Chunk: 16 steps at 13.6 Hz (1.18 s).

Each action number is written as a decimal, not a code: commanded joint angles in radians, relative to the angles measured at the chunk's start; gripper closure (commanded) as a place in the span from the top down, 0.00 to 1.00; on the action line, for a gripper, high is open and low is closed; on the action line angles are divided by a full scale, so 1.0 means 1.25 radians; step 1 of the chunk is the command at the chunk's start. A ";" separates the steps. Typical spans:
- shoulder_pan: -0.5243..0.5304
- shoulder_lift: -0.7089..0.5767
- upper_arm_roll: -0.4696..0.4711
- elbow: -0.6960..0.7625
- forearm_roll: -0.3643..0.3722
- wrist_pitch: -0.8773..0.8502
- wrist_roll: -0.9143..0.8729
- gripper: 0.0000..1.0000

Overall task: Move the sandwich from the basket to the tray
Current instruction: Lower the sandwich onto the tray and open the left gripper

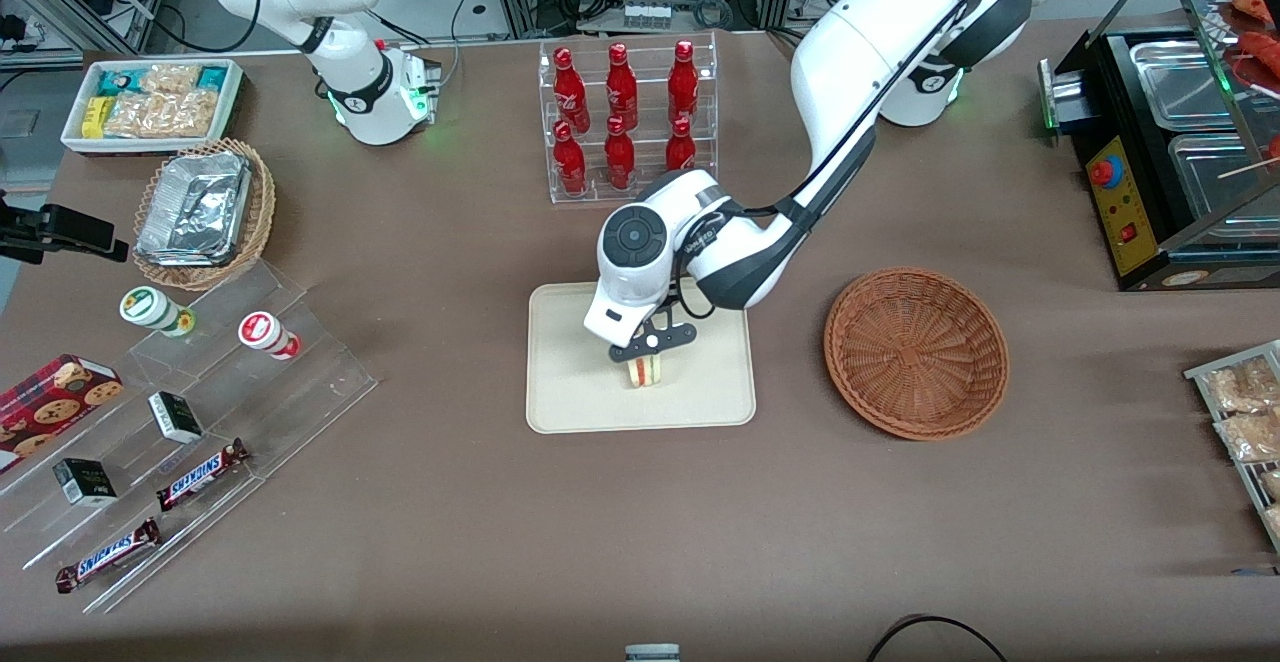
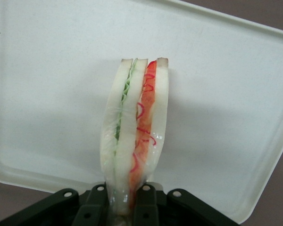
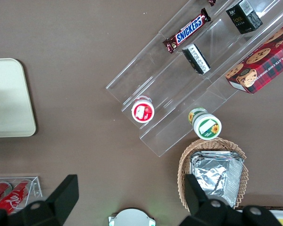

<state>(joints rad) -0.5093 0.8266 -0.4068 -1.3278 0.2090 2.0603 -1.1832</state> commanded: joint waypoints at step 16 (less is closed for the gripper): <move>0.001 -0.035 0.010 0.062 0.005 -0.080 -0.019 1.00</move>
<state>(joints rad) -0.5078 0.8576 -0.3933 -1.2443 0.2098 2.0276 -1.1846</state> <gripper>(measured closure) 0.053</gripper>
